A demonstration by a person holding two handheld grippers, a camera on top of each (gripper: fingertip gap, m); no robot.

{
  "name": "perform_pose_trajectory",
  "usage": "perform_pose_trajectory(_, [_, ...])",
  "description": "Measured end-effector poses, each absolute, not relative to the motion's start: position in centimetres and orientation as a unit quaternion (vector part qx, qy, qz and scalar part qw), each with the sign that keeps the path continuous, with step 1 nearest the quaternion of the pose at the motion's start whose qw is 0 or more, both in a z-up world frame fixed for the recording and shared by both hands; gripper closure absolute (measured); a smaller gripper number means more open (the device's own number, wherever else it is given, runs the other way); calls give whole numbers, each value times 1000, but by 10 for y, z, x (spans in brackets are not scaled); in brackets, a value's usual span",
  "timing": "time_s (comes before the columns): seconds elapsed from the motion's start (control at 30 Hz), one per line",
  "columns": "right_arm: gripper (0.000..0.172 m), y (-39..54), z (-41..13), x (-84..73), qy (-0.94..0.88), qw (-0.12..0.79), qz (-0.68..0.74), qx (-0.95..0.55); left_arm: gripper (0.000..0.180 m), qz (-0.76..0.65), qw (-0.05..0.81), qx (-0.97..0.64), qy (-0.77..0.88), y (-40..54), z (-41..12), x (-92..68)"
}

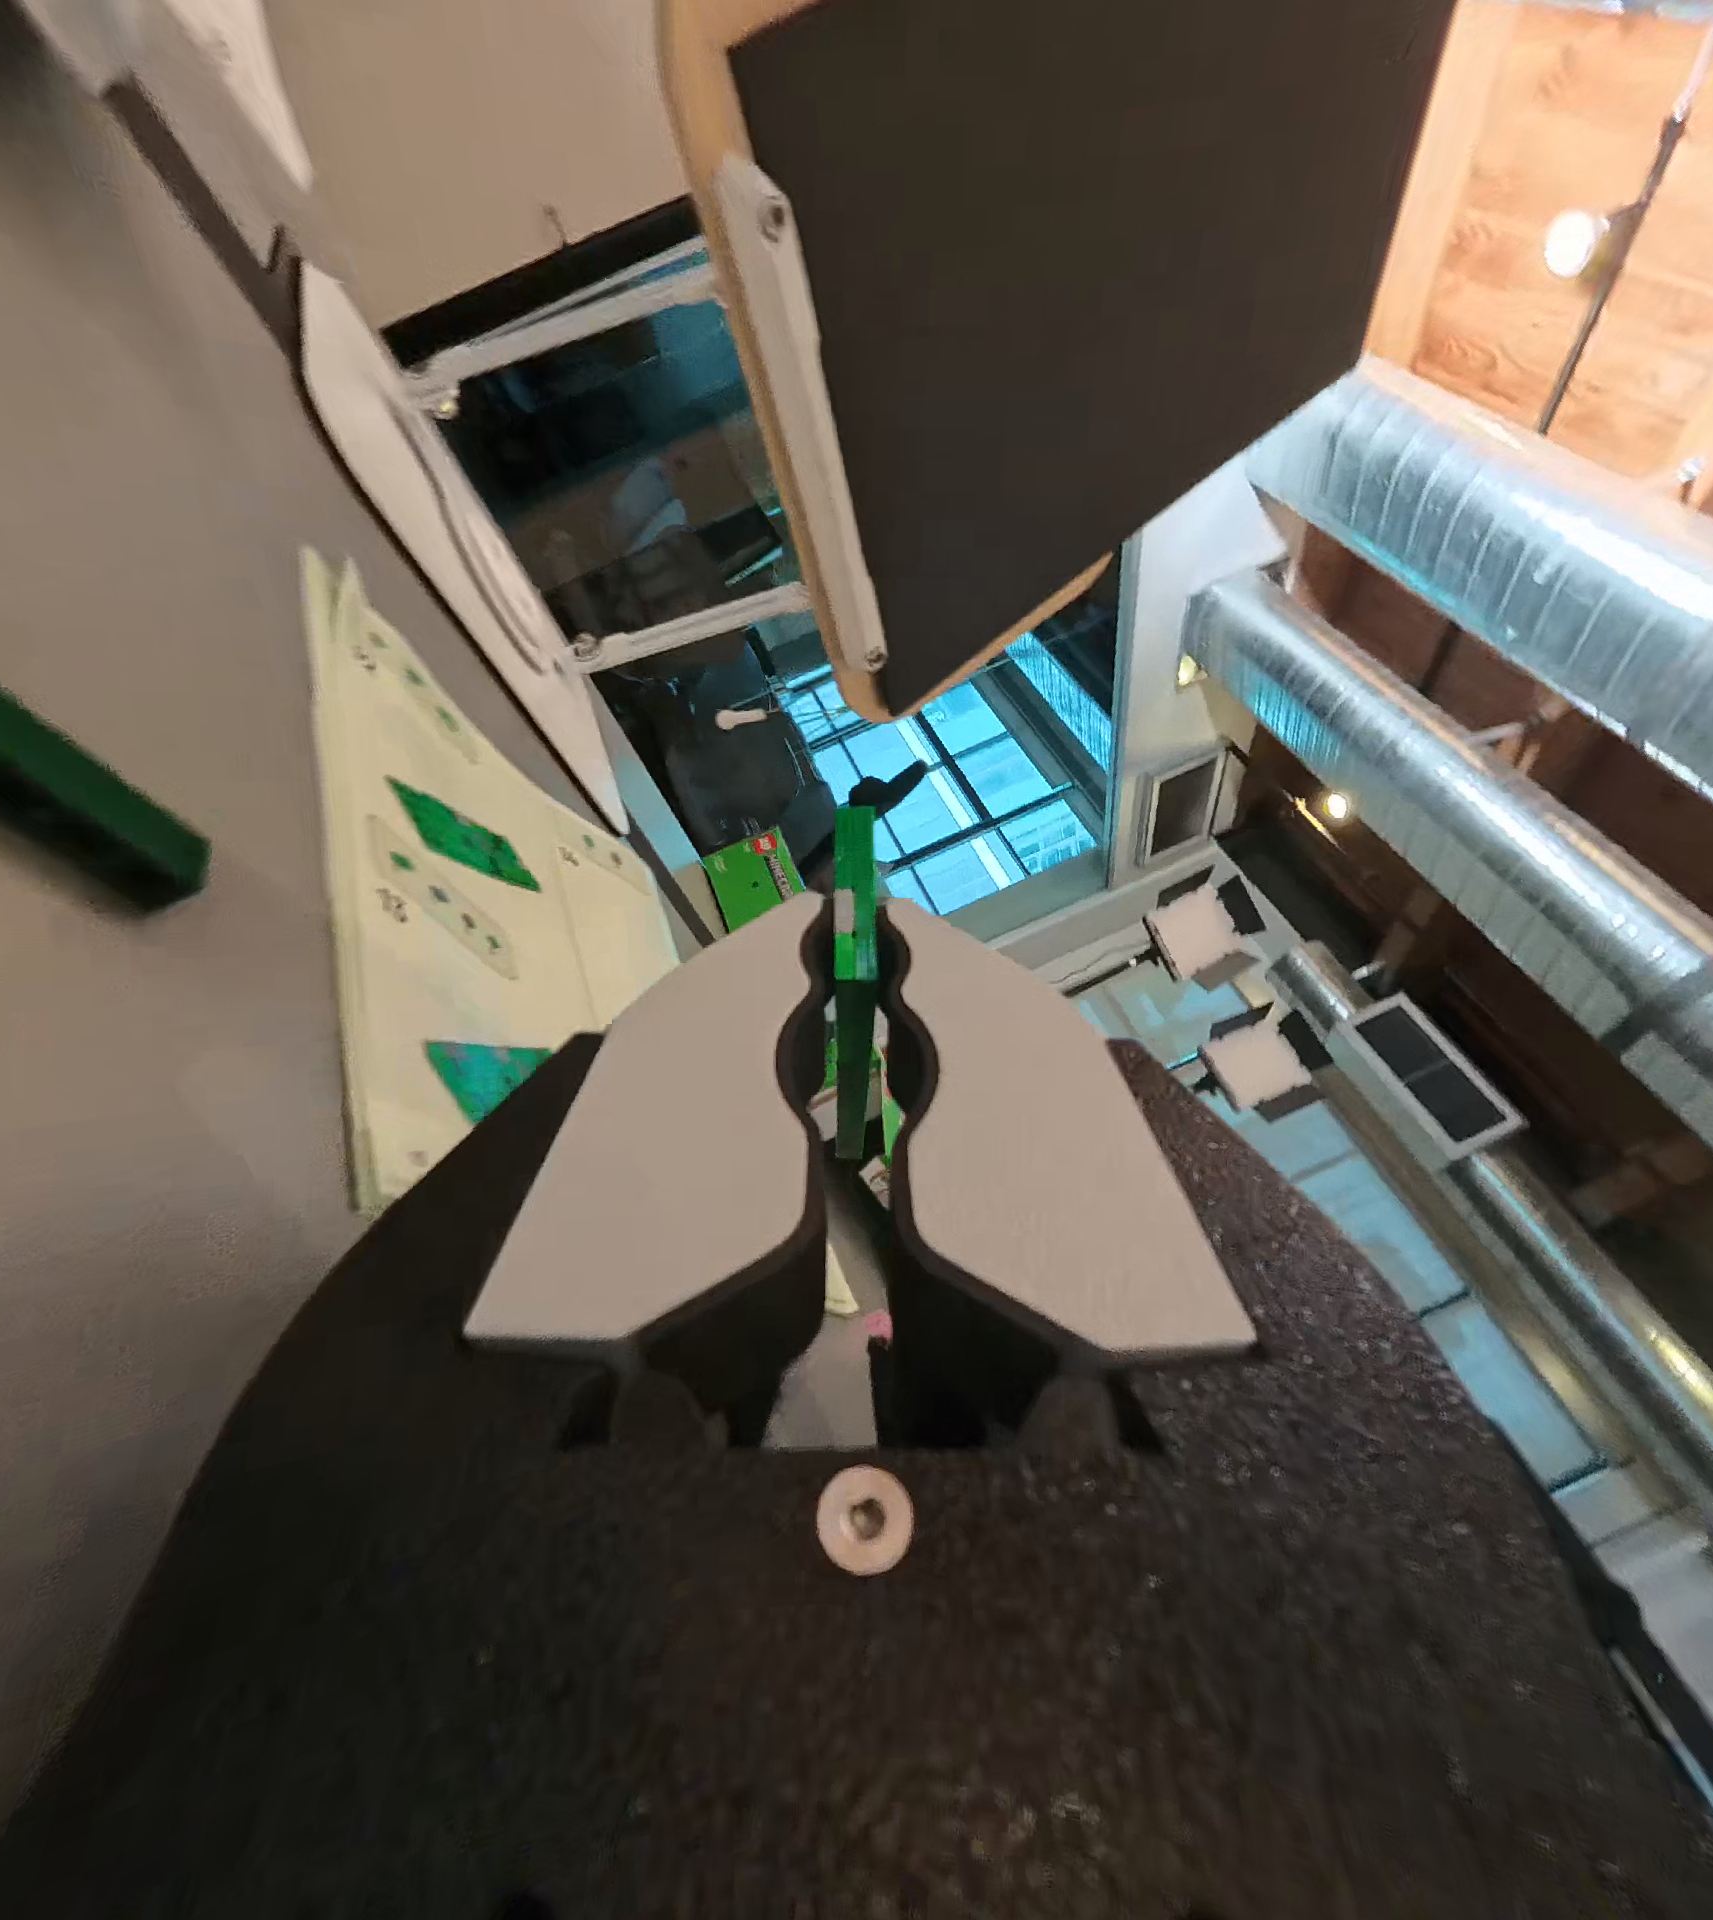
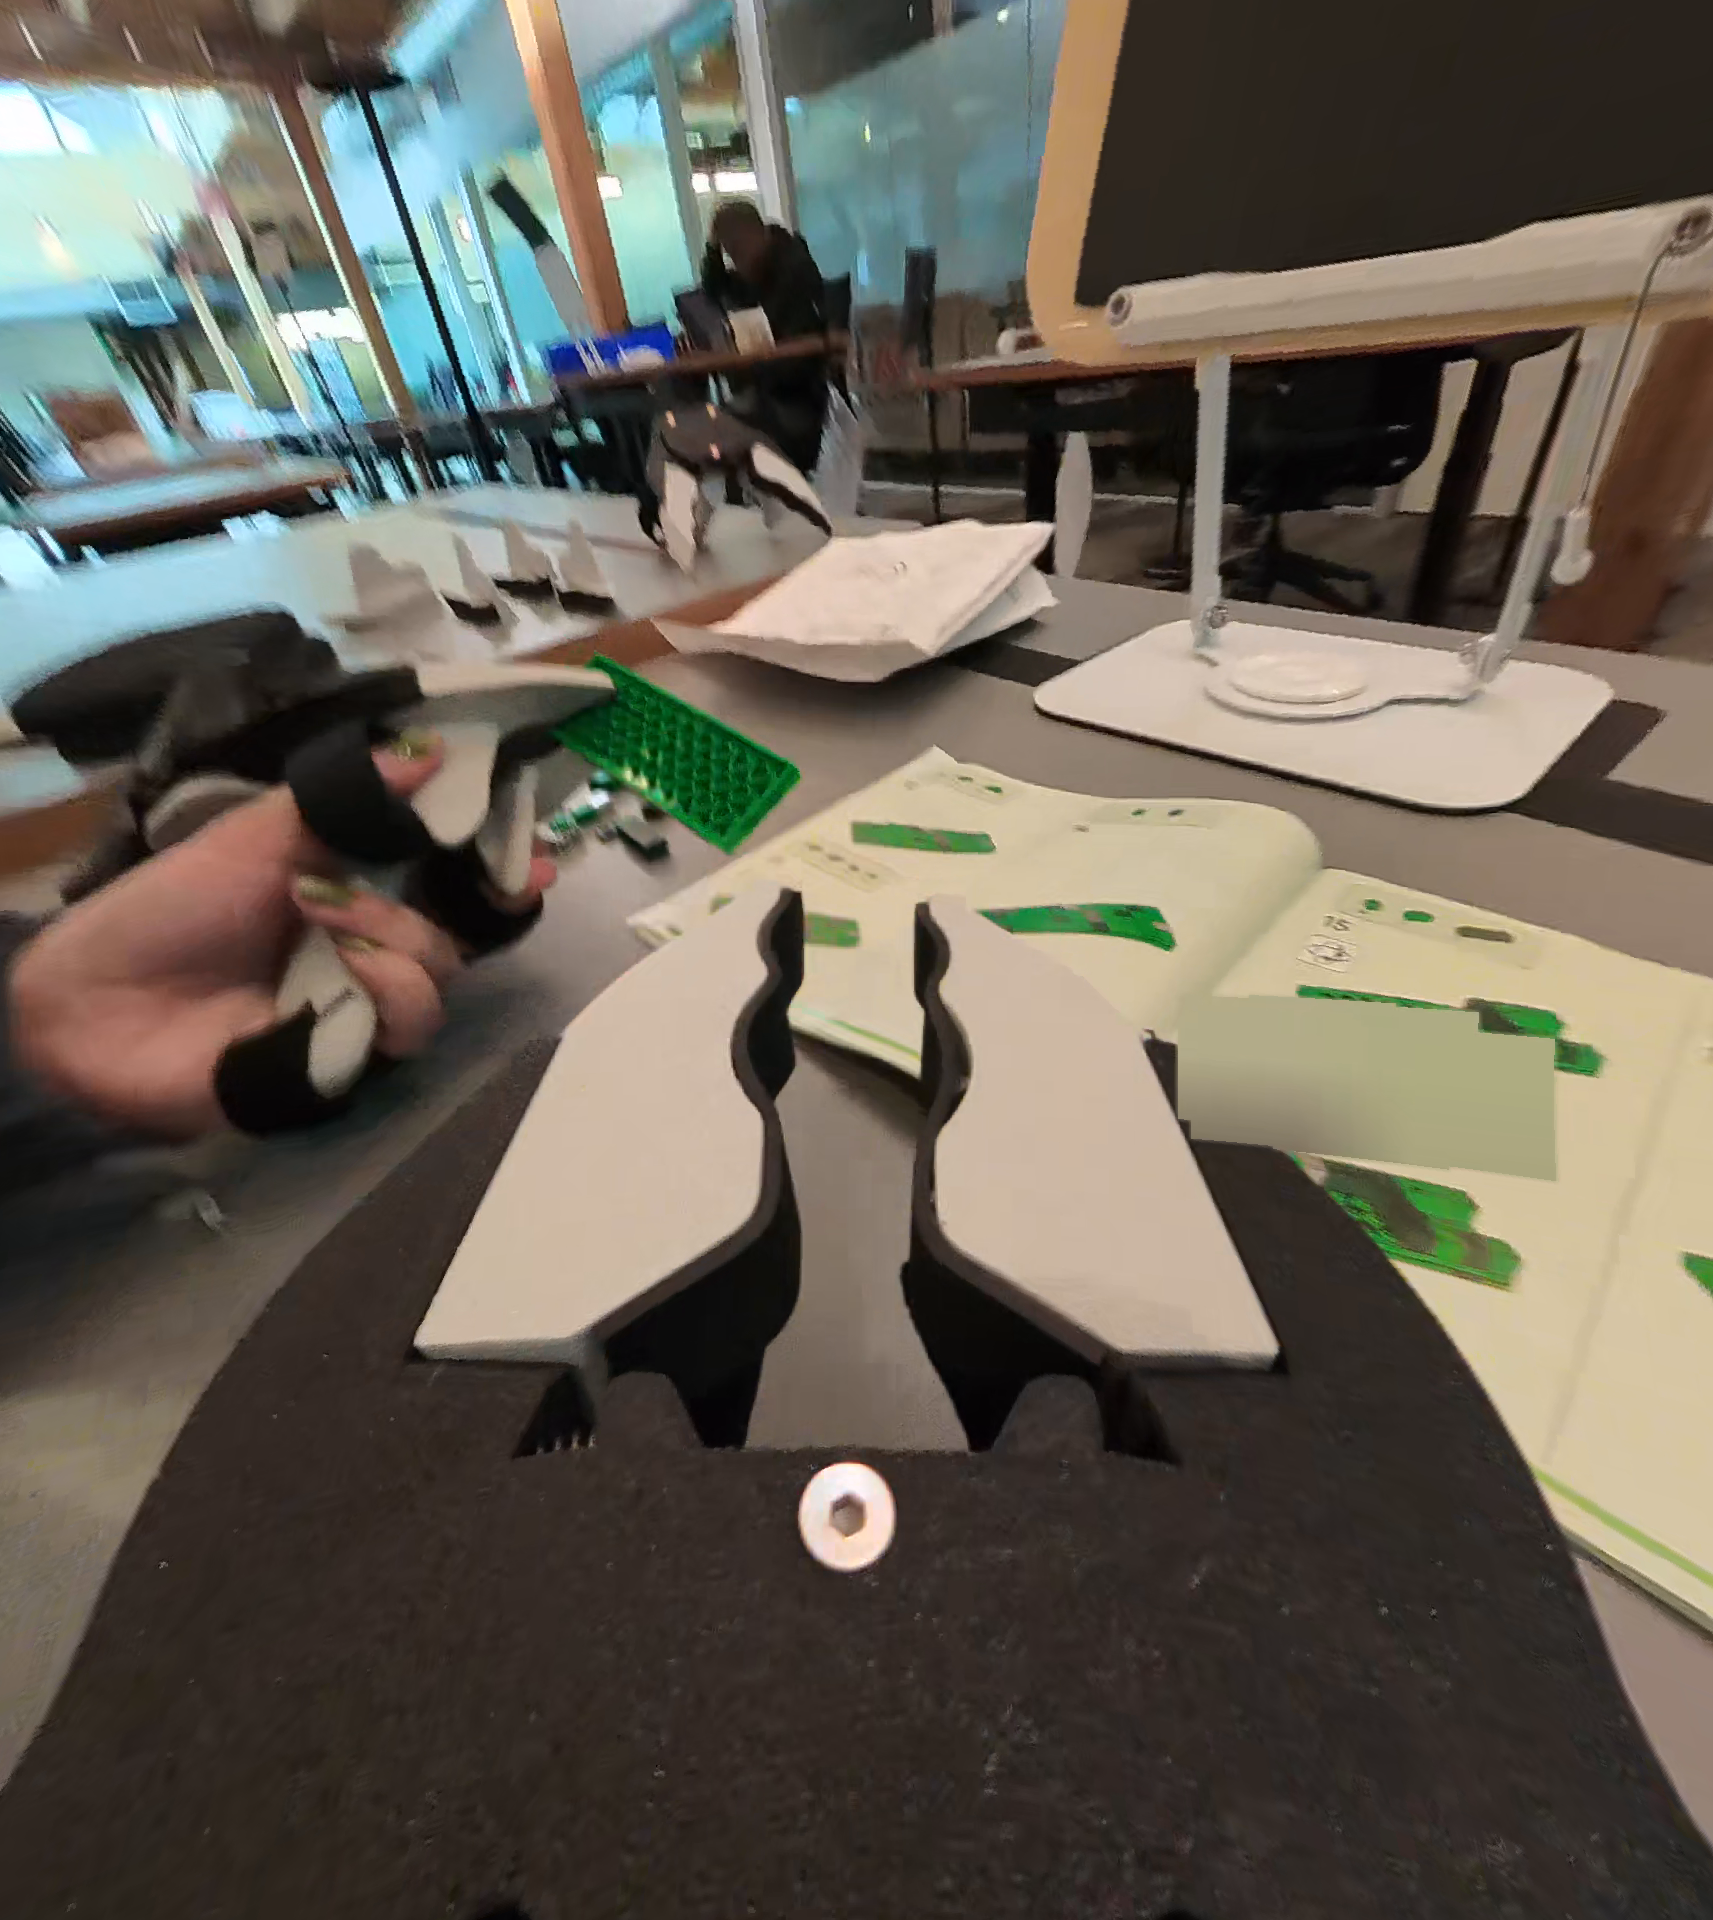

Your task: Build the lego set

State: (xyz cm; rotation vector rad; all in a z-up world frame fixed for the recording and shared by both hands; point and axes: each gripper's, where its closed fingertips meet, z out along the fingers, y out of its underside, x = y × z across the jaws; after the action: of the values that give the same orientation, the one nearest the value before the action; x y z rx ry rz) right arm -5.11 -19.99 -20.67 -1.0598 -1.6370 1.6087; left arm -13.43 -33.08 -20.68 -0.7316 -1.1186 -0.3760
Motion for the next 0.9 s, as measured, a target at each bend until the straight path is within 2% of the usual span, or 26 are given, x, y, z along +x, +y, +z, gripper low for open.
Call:
perform_pose_trajectory(0.23, [161, -208, -220, -29, -687, 363, 530, -341, 175, -217, 749, -297, -551, -333, -223, -139])
perform_pose_trajectory(0.4, [161, -221, -243, -10, -779, 313, 439, -319, 174, -253, 728, -312, -555, -326, -228, -137])
perform_pose_trajectory(0.6, [161, -231, -254, 12, -830, 231, 396, -318, 174, -294, 699, -354, -548, -310, -234, -129])
perform_pose_trajectory(0.73, [161, -219, -264, 4, -828, 249, 359, -351, 175, -331, 682, -390, -522, -299, -232, -123])
perform_pose_trajectory(0.9, [163, -227, -278, 0, -822, 220, 359, -382, 174, -391, 652, -455, -465, -292, -229, -117])
